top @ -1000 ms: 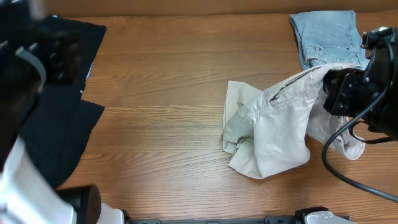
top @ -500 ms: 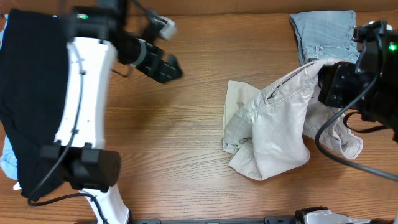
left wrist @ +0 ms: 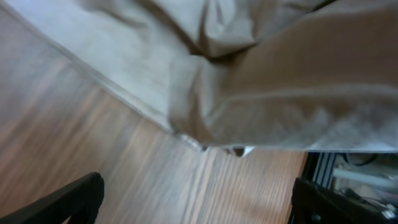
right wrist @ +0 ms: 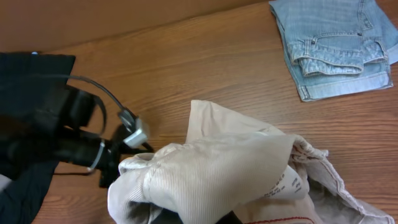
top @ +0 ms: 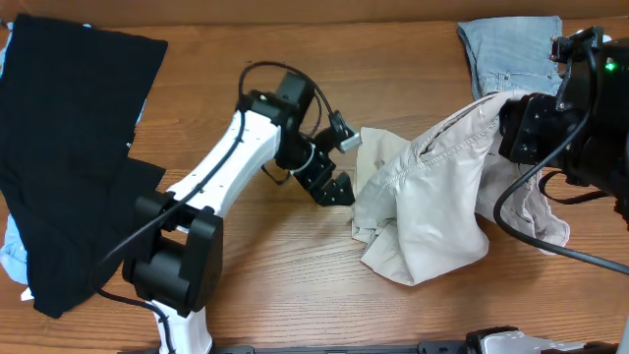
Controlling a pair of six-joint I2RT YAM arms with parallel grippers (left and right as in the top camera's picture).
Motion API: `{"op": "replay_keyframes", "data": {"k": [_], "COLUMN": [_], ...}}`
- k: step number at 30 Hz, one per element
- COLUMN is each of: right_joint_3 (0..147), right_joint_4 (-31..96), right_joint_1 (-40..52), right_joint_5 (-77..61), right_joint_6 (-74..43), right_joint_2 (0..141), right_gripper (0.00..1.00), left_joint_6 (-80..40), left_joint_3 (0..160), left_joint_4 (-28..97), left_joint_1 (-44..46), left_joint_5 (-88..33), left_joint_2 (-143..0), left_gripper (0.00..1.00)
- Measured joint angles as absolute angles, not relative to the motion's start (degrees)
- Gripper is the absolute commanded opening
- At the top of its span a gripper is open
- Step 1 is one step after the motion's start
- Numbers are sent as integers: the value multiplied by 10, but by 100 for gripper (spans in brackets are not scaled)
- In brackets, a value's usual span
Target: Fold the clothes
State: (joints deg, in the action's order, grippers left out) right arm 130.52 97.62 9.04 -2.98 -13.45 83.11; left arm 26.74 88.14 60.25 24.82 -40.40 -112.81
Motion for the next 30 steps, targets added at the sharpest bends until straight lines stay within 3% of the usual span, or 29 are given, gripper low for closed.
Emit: {"op": "replay_keyframes", "data": {"k": [6,10,11,12,14,22,30], "right_joint_3": [1305,1305,1305,1305,1305,1305,1305], "right_joint_4": [977,977,977,977,977,977,962], "right_joint_1": [90,90,90,90,90,90,90], "right_joint_5": [-30,-30,-30,-30,-29,-26,-21], "right_joint_6": [-135,-135,-135,-135,-135,-135,-121], "right_joint_2": [831,831,831,831,831,831,831], "right_gripper": [4,4,4,4,4,4,4], "left_joint_6": [235,183,170,157,142,106,91], "left_joint_3": [836,830,830,830,830,830,888], "left_joint_4": [496,432,421,414,409,420,519], "left_joint_1": [281,324,335,346,366,380,286], "left_joint_5": [-432,-417,-408,-398,-378,-336,-313], "left_joint_2": [-1128,-1128,-1128,-1128,-1128,-1128,-1128], "left_gripper": [99,90,79,60,7,4,4]}}
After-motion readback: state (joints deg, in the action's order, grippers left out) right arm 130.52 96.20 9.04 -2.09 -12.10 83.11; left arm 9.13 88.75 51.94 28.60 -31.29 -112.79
